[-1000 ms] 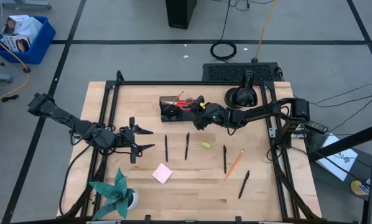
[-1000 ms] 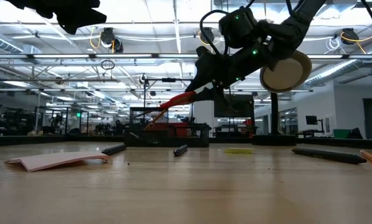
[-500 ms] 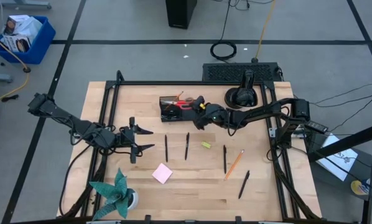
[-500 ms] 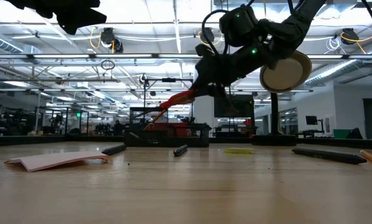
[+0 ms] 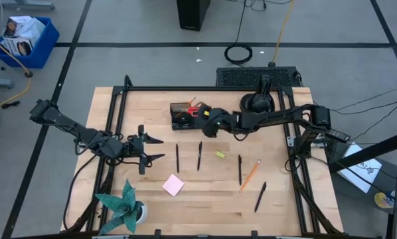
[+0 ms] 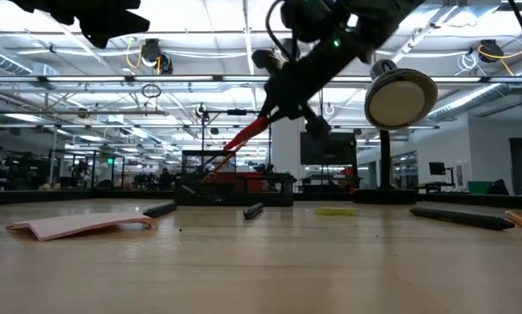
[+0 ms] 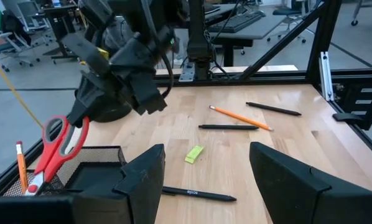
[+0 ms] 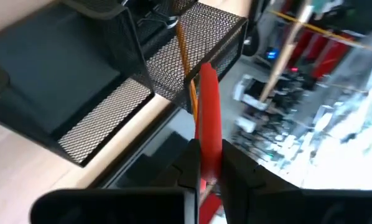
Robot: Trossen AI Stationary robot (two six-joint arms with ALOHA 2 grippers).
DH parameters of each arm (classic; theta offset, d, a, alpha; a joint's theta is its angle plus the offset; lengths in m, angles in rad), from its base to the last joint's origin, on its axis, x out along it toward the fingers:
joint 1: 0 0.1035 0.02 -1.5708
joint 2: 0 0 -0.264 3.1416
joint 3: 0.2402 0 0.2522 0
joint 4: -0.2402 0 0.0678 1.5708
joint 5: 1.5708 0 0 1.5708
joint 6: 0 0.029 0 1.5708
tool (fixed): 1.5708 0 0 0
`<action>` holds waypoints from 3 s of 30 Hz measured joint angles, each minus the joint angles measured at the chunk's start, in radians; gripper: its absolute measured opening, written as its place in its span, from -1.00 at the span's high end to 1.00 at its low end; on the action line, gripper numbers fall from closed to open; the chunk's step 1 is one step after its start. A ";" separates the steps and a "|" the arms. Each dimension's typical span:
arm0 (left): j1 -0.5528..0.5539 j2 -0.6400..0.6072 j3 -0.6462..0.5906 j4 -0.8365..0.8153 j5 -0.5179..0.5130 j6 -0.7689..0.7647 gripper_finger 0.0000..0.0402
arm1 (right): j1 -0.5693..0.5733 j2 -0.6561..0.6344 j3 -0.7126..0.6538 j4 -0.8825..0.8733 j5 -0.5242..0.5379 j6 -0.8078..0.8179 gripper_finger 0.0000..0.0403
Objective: Pick and place office supplies into organizer
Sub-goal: Put the red scissors into the black desk organizer, then put the green eraser into the black desk organizer
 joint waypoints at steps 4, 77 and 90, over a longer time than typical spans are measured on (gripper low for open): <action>0.000 0.000 0.000 -0.005 0.000 0.000 -0.19 | 0.001 -0.006 0.132 -0.177 -0.035 0.033 0.89; 0.000 0.000 0.000 0.021 0.040 0.064 -0.19 | 0.040 0.060 0.426 -0.371 0.173 0.450 0.29; 0.000 0.000 0.000 0.024 0.036 -0.006 -0.19 | 0.203 -0.141 0.279 -0.597 -0.236 1.355 0.30</action>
